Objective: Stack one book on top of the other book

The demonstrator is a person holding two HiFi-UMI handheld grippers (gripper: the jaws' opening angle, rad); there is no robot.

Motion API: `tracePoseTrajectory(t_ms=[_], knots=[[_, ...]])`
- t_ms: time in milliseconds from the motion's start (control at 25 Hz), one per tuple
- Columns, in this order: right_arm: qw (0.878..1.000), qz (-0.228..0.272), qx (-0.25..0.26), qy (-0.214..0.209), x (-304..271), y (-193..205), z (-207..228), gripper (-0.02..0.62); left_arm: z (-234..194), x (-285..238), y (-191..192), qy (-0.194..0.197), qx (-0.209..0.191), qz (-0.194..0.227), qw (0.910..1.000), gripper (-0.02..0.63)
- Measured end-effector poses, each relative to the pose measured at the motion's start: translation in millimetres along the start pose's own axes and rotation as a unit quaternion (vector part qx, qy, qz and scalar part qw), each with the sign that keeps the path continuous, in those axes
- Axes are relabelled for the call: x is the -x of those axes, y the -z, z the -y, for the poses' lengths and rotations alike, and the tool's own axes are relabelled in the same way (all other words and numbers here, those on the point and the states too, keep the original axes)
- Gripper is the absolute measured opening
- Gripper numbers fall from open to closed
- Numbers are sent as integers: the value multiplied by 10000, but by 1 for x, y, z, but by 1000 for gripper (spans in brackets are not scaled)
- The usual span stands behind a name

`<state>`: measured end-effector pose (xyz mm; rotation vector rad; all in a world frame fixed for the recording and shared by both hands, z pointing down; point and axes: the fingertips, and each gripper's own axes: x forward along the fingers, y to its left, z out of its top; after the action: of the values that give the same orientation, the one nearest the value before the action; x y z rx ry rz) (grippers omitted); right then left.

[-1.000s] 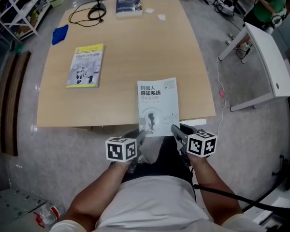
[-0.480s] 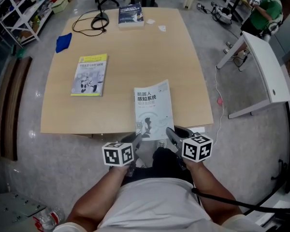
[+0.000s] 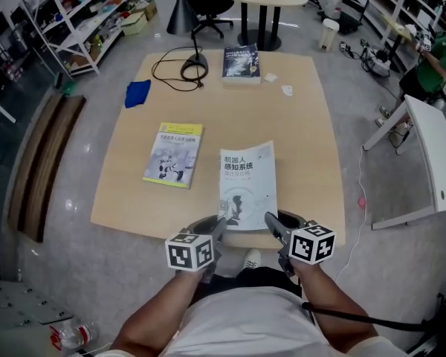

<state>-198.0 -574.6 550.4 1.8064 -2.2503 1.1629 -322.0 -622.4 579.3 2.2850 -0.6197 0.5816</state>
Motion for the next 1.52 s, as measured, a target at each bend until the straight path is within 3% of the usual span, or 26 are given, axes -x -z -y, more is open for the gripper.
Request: tracePoseTrajectory(t_ms=[240, 600, 840, 1120, 1400, 1520], knots=[[9988, 9, 198, -442, -47, -38, -11, 89, -32, 8, -48, -418, -16, 508, 9978, 97], [9967, -28, 441, -681, -106, -71, -60, 81, -88, 28, -81, -497, 260, 645, 9963, 95], [9978, 29, 495, -445, -166, -78, -95, 81, -153, 44, -110, -314, 194, 562, 9977, 95], [9991, 125, 401, 39, -229, -78, -119, 84, -221, 49, -138, -92, -192, 427, 9989, 92], [9988, 86, 121, 470, -268, -56, -124, 87, -268, 39, -131, 49, -410, -18, 9991, 89], [9979, -79, -113, 626, -275, -41, -114, 87, -279, 32, -123, 87, -282, -185, 9994, 82]])
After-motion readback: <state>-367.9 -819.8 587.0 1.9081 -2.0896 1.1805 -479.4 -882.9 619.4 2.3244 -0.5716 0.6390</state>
